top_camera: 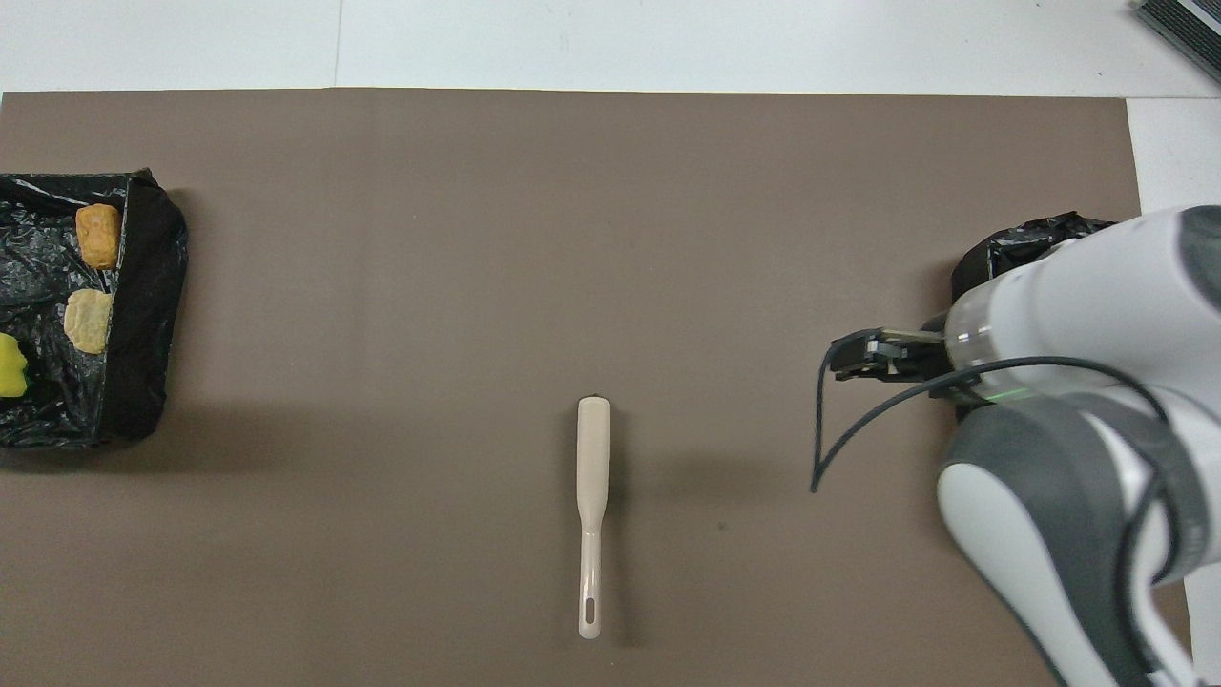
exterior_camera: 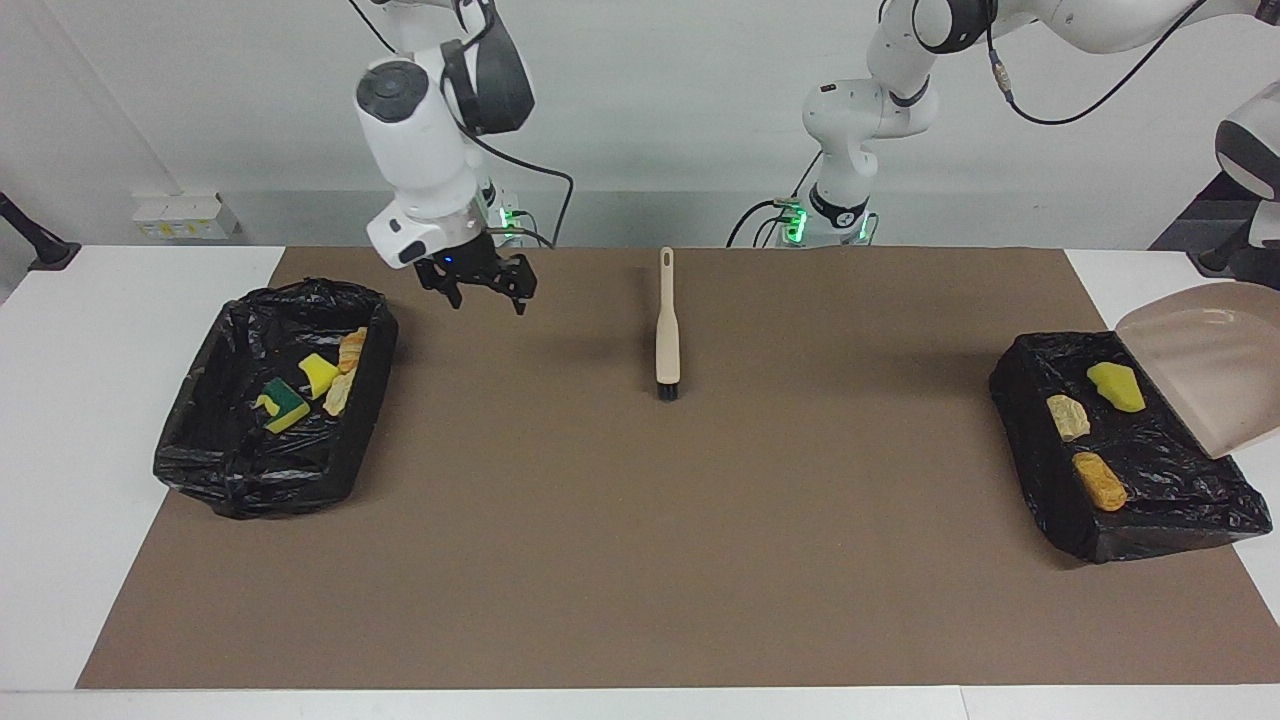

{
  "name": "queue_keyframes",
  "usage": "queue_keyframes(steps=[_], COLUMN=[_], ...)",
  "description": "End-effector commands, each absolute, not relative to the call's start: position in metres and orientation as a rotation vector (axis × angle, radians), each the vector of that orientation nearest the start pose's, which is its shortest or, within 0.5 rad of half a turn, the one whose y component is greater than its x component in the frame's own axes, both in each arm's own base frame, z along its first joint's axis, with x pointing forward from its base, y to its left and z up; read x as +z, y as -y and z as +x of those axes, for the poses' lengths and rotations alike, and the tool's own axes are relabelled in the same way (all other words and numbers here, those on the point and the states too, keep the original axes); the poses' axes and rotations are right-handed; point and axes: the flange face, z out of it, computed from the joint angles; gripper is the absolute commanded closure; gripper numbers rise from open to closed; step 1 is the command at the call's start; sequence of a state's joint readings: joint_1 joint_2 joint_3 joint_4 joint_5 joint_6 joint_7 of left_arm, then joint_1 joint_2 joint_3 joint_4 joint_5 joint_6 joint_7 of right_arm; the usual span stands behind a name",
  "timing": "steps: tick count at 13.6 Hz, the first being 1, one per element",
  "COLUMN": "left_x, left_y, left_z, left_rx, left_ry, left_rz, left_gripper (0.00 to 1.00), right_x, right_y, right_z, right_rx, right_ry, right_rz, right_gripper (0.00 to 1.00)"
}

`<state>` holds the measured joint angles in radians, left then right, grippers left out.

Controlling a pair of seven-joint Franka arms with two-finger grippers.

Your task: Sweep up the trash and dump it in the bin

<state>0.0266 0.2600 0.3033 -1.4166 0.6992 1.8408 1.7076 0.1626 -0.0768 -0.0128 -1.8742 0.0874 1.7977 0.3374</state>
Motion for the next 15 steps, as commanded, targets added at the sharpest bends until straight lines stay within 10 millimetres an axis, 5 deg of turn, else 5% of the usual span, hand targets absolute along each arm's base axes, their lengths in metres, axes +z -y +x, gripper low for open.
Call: queue_keyframes(steps=[1, 5, 10, 13, 15], left_x=[0.600, 0.571, 0.514, 0.461, 0.444], left_y=[-0.183, -0.107, -0.005, 0.091, 0.135], left_z=[0.613, 0.609, 0.604, 0.604, 0.603], left_rx=[0.759, 0.583, 0.412, 0.341, 0.284], left_ry=[-1.772, -1.926, -1.830, -1.491, -1.342], left_rz=[-1.799, -1.830, -2.127, -2.397, -2.516], left_gripper=[1.00, 1.00, 1.00, 1.00, 1.00], right_x=[0.574, 0.633, 0.632, 0.632, 0.633], right_y=[-0.035, 0.013, 0.027, 0.049, 0.049], right_z=[0.545, 0.535, 0.527, 0.526, 0.526], right_rx=[-0.050, -0.016, 0.035, 0.043, 0.041], right_ry=[-0.325, -0.154, -0.174, -0.136, -0.137], right_rz=[-3.070, -3.141, -3.119, -3.126, -3.137], right_gripper=[0.00, 0.00, 0.00, 0.00, 0.00])
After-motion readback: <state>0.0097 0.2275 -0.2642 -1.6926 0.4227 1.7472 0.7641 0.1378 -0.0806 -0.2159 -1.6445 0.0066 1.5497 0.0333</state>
